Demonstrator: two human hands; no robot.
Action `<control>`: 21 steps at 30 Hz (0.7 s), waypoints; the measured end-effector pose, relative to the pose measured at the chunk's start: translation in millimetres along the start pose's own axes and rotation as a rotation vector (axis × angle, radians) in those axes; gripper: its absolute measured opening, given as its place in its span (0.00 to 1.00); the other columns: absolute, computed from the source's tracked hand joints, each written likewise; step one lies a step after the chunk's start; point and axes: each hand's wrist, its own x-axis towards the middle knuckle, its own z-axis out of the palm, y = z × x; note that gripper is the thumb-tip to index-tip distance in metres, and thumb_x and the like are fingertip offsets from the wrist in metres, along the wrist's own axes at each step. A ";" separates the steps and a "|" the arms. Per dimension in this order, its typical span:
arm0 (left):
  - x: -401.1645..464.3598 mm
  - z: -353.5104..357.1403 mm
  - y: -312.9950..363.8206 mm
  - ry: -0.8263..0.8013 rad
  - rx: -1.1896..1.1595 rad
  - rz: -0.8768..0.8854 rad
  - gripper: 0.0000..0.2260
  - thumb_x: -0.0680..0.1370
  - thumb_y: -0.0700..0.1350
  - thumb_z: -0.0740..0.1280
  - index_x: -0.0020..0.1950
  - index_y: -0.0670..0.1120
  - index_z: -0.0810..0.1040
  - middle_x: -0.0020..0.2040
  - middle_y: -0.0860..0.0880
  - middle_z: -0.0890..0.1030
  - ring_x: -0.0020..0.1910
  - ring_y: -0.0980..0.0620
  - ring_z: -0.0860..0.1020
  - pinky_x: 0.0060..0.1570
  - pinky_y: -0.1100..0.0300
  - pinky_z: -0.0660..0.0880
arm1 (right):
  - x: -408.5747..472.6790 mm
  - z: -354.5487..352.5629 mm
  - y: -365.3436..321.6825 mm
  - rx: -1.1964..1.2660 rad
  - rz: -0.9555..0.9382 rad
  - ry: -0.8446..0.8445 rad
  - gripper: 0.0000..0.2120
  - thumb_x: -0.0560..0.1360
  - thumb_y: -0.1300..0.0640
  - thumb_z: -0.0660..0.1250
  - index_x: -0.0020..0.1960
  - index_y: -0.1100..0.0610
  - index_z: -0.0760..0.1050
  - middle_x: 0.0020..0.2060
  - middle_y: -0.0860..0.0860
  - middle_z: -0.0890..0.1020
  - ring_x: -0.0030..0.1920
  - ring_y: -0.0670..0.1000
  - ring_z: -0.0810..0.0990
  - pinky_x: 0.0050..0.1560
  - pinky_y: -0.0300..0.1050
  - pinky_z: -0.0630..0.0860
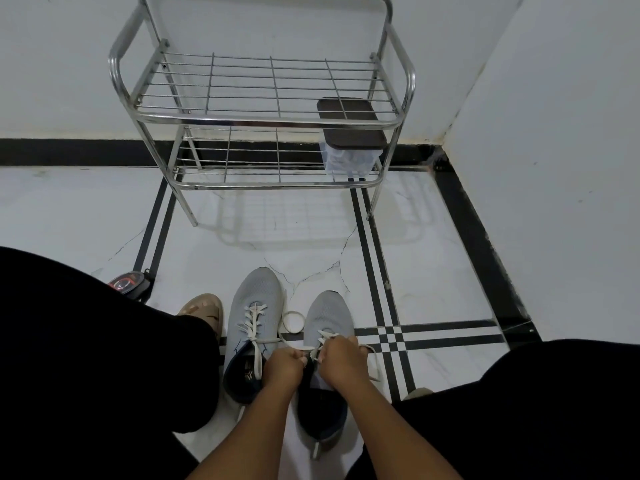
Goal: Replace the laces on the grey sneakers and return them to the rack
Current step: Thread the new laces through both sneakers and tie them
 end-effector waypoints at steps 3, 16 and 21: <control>-3.8 1.5 4.6 -0.008 0.046 0.031 0.07 0.77 0.45 0.66 0.45 0.45 0.83 0.45 0.45 0.83 0.48 0.48 0.80 0.43 0.62 0.69 | -0.7 0.0 -2.7 0.019 0.034 0.007 0.10 0.73 0.57 0.65 0.52 0.50 0.80 0.55 0.48 0.79 0.62 0.52 0.69 0.60 0.49 0.62; 3.0 14.7 2.1 0.116 0.095 0.134 0.05 0.79 0.44 0.61 0.46 0.45 0.75 0.48 0.42 0.81 0.46 0.44 0.77 0.43 0.56 0.69 | -29.1 -9.5 27.7 0.023 0.330 -0.216 0.17 0.77 0.55 0.65 0.65 0.56 0.73 0.62 0.53 0.77 0.62 0.54 0.77 0.54 0.47 0.75; 1.6 -40.4 53.7 0.513 -0.541 0.013 0.09 0.80 0.40 0.53 0.51 0.40 0.73 0.47 0.41 0.79 0.44 0.43 0.76 0.42 0.55 0.71 | -31.1 -7.5 26.6 0.140 0.355 -0.262 0.17 0.76 0.58 0.62 0.65 0.55 0.73 0.62 0.52 0.77 0.60 0.54 0.79 0.56 0.47 0.77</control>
